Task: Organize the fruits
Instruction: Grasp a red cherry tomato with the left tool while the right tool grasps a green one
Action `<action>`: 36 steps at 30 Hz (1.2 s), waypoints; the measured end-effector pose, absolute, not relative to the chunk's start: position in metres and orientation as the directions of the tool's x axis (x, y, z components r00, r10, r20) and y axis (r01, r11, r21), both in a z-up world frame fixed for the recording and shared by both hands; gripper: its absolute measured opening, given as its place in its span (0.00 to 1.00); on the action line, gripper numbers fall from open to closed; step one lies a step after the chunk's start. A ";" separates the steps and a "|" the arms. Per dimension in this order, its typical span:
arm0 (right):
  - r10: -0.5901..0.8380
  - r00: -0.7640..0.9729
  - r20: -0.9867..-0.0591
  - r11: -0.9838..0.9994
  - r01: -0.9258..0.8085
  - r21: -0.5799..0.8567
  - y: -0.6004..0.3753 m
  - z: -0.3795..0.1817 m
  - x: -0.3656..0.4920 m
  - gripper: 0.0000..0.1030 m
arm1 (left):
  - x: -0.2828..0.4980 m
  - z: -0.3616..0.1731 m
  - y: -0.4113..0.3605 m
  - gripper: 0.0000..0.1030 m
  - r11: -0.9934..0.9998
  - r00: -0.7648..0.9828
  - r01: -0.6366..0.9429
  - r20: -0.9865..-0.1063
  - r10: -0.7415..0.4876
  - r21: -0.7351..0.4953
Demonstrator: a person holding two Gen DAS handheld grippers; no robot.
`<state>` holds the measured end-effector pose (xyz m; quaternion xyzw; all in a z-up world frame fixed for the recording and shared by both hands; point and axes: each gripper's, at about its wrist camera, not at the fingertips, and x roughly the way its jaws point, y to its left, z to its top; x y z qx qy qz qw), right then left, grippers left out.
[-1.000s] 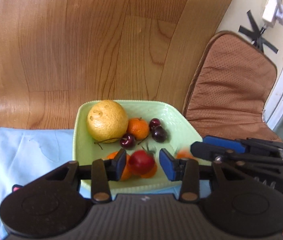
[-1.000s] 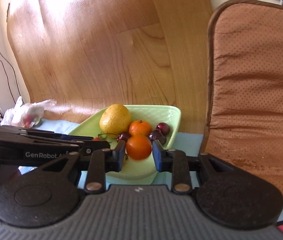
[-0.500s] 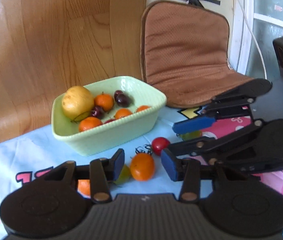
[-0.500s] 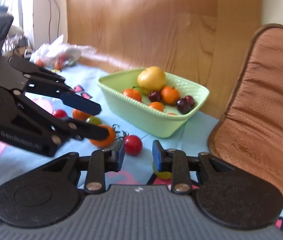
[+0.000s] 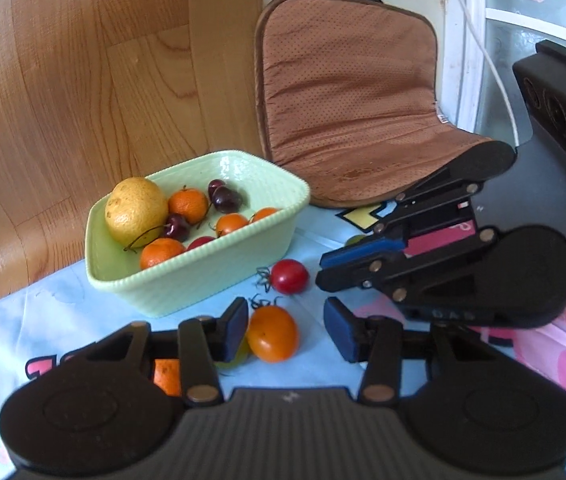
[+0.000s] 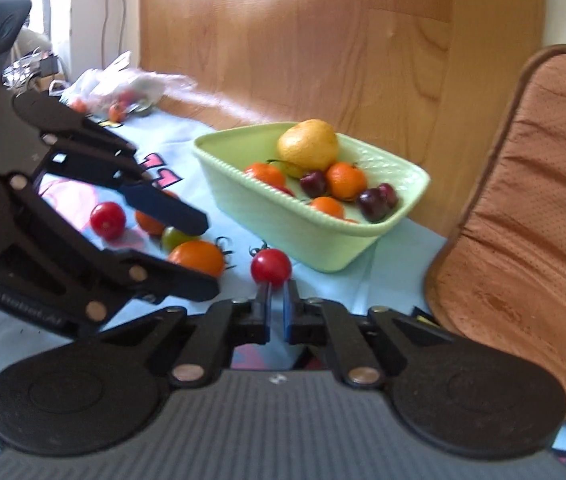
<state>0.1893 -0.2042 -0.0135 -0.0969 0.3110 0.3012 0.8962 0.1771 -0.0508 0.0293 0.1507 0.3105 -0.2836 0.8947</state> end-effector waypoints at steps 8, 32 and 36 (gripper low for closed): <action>0.454 0.699 -0.552 0.839 -0.545 -0.001 -0.231 0.000 0.169 0.25 | 0.207 0.032 -0.070 0.47 0.809 0.629 0.586 -0.658 -0.414 0.052; 0.503 0.634 -0.588 0.820 -0.565 0.092 -0.226 -0.004 0.120 0.28 | 0.135 0.032 -0.064 0.30 0.807 0.603 0.590 -0.675 -0.425 0.020; 0.523 0.612 -0.593 0.806 -0.582 0.110 -0.217 -0.002 0.088 0.28 | 0.101 0.026 -0.051 0.30 0.818 0.606 0.576 -0.673 -0.423 0.005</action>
